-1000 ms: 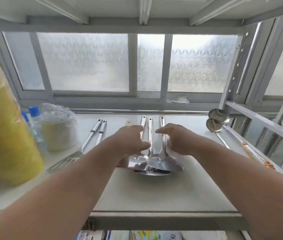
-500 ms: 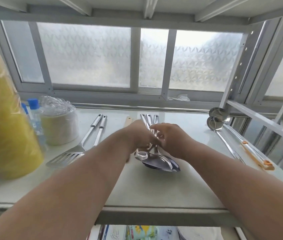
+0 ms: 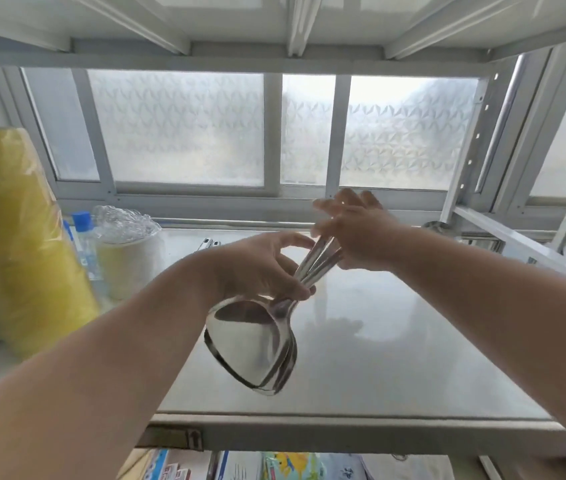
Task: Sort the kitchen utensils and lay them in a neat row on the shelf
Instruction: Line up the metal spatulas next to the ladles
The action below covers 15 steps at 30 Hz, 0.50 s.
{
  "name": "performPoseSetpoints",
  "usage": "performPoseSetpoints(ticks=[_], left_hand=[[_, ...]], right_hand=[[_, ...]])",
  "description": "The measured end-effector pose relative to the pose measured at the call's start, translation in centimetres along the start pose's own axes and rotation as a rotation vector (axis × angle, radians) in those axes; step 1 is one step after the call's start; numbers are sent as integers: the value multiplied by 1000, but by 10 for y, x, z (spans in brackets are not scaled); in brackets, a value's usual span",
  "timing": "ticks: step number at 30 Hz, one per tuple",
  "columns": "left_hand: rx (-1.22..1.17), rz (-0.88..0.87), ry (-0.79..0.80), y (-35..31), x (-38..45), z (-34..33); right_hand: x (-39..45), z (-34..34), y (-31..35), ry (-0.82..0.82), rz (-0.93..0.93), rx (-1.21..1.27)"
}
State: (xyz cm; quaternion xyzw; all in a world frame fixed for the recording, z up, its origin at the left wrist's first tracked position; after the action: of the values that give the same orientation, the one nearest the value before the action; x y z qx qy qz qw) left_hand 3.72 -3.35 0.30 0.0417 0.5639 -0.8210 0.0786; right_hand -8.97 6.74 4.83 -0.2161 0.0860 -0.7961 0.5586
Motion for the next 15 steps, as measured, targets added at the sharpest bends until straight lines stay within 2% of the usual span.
performPoseSetpoints(ticks=[3,5,7,11,15], left_hand=[[-2,13,57,-7,-13,8],[-45,43,119,-3,-15,18],[-61,77,113,5,-15,31],[-172,114,-11,17,-10,50],[-338,79,-248,21,-1,65]], right_hand=[[3,16,-5,35,83,-41],[-2,18,-14,100,13,21],[-10,17,-21,135,-64,71],[-29,12,-36,203,-141,83],[-48,15,-64,191,-302,60]])
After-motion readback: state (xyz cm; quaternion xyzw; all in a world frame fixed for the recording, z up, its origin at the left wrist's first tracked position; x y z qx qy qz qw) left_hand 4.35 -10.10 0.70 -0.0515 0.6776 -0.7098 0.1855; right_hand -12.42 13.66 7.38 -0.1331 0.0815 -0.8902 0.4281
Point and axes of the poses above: each hand's wrist, its own x-axis towards the middle knuckle, its own z-axis out of the back of the hand, y = z × x, the point moved 6 cm from there along x, towards the middle knuckle, and after that the axes turned 2 degrees about x, right-handed, at the moved point
